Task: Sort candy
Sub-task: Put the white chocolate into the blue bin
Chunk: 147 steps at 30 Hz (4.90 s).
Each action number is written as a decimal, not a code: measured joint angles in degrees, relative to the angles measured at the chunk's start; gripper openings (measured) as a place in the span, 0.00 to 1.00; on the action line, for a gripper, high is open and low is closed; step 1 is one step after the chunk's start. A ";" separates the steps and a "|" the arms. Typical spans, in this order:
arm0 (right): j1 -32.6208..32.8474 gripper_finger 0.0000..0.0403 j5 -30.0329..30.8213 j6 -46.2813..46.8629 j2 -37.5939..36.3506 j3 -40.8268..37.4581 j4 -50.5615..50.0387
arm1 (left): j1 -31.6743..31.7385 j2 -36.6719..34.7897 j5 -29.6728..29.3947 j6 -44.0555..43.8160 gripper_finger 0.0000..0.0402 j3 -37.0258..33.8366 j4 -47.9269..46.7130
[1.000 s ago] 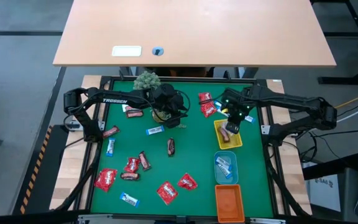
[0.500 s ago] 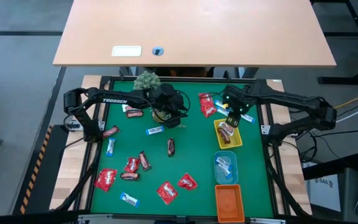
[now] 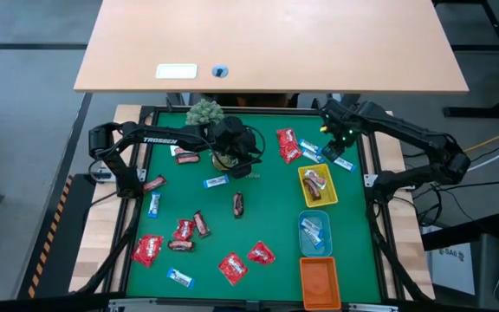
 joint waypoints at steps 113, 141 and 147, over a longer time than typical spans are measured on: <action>8.89 0.29 -26.89 -9.33 16.09 15.10 -15.44 | -0.13 0.00 0.00 0.00 0.39 0.00 0.00; 53.04 0.29 -27.70 14.50 16.09 15.11 -0.15 | -0.13 0.00 0.00 0.43 0.39 0.00 0.00; 54.63 0.33 -27.66 17.10 16.09 15.13 2.53 | -0.13 0.00 0.00 0.44 0.39 0.00 0.01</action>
